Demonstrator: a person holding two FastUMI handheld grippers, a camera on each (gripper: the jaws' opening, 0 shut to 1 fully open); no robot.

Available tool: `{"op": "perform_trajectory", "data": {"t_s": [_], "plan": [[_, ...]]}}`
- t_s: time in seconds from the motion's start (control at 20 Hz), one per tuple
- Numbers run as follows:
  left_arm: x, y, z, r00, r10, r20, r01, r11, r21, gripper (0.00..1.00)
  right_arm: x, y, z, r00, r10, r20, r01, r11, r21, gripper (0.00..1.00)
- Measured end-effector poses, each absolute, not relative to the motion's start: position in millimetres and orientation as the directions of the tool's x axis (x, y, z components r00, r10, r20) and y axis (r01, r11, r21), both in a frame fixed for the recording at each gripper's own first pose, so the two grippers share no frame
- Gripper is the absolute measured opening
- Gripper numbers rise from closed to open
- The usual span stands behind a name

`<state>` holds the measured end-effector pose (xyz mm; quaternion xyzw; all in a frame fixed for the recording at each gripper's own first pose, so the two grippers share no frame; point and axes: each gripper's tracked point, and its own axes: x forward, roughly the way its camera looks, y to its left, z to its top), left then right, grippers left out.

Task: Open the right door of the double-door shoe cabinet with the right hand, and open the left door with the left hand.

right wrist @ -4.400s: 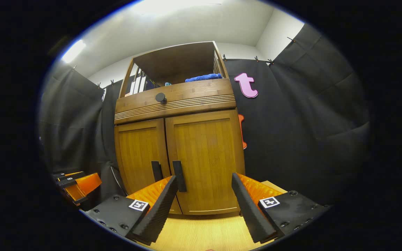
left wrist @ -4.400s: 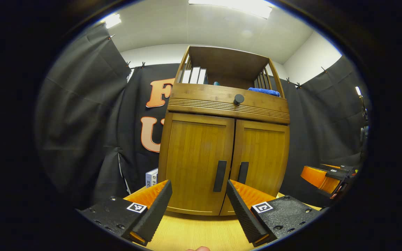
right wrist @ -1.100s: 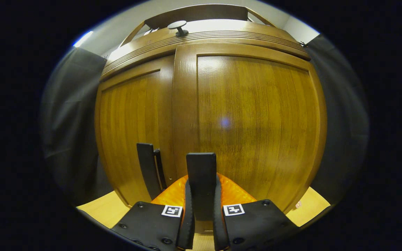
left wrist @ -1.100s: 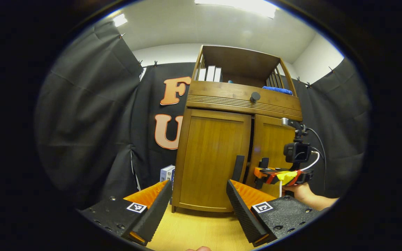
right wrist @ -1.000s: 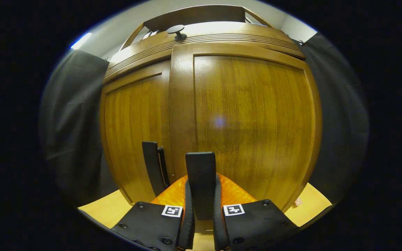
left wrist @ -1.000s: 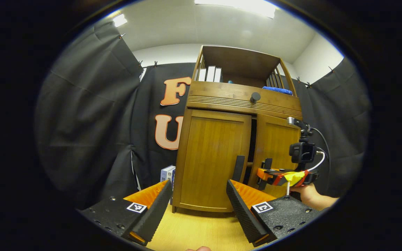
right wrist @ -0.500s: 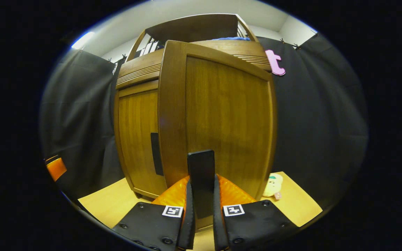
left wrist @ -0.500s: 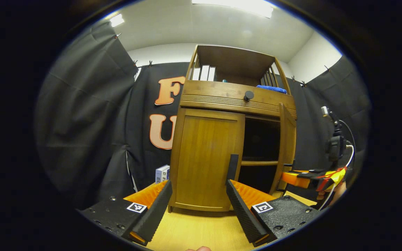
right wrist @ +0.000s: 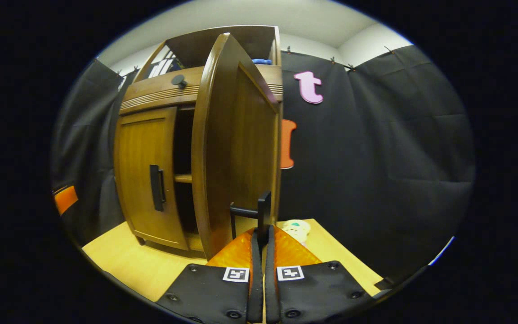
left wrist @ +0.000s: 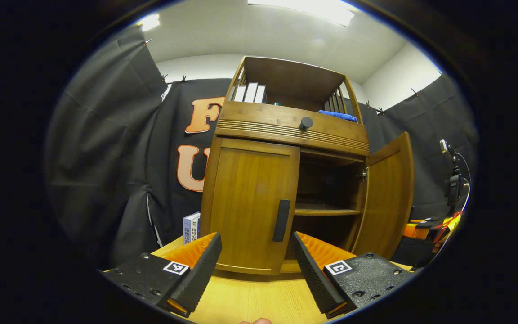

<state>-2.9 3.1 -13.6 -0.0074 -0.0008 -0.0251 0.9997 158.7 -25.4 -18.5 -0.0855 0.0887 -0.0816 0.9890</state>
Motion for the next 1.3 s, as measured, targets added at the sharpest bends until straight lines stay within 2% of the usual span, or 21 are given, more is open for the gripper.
{"op": "perform_trajectory", "data": {"t_s": [0.05, 0.1, 0.3, 0.35, 0.5, 0.55, 0.75, 0.8, 0.85, 0.9, 1.1, 1.25, 1.3], "plan": [[-2.9, 0.8, -13.7, 0.998, -0.056, 0.004, 0.057, 0.998, -0.014, 0.95, 157.9, -36.4, -16.7, 0.971, -0.18, -0.159, 0.153, 0.974, -0.167, 0.15], [-2.9, -0.5, -13.6, 0.998, -0.062, 0.006, 0.062, 0.998, -0.012, 0.95, 158.4, -41.9, -16.8, 0.971, -0.166, -0.171, 0.147, 0.982, -0.121, 0.07], [-4.1, 0.1, -11.8, 0.998, -0.061, 0.012, 0.061, 0.998, -0.003, 0.95, 157.6, -59.2, -11.8, 0.978, -0.116, -0.171, 0.101, 0.991, -0.092, 0.08], [-4.4, 1.0, -12.5, 0.998, -0.057, 0.012, 0.057, 0.998, -0.003, 0.92, 157.4, -63.8, -11.3, 0.98, -0.101, -0.174, 0.086, 0.992, -0.092, 0.08], [-6.1, 8.1, -13.6, 0.999, -0.04, 0.01, 0.04, 0.999, -0.006, 0.92, 157.3, -74.1, -9.8, 0.984, -0.056, -0.17, 0.041, 0.995, -0.089, 0.08], [-5.4, 8.9, -12.9, 0.999, -0.035, 0.012, 0.035, 0.999, -0.01, 0.95, 157.1, -76.5, -9.6, 0.987, -0.041, -0.158, 0.026, 0.995, -0.096, 0.08], [-3.9, 11.6, -14.2, 1.0, -0.027, 0.012, 0.027, 0.999, -0.024, 0.92, 156.4, -88.9, -8.5, 0.991, -0.001, -0.136, -0.011, 0.996, -0.085, 0.08], [-3.4, 11.8, -14.7, 1.0, -0.027, 0.01, 0.027, 0.999, -0.028, 0.95, 155.7, -90.1, -8.4, 0.99, 0.005, -0.138, -0.016, 0.997, -0.081, 0.08], [-2.9, 12.5, -15.1, 1.0, -0.025, 0.01, 0.026, 0.999, -0.032, 0.92, 155.4, -91.1, -8.8, 0.99, 0.007, -0.14, -0.018, 0.997, -0.079, 0.08], [-1.8, 12.7, -14.8, 1.0, -0.025, 0.01, 0.025, 0.999, -0.034, 0.95, 156.3, -90.4, -8.5, 0.99, 0.008, -0.137, -0.019, 0.997, -0.077, 0.08], [-0.9, 14.7, -13.8, 1.0, -0.017, 0.014, 0.018, 0.999, -0.037, 0.92, 151.3, -91.5, -12.9, 0.99, -0.003, -0.144, -0.008, 0.997, -0.073, 0.08], [0.7, 11.8, -16.4, 1.0, -0.025, 0.007, 0.025, 0.999, -0.044, 0.92, 142.5, -107.8, -15.2, 0.989, -0.056, -0.14, 0.048, 0.997, -0.054, 0.08], [1.3, 10.3, -17.6, 1.0, -0.03, 0.003, 0.03, 0.999, -0.044, 0.95, 138.8, -115.8, -14.7, 0.987, -0.081, -0.137, 0.075, 0.996, -0.05, 0.08]]}}
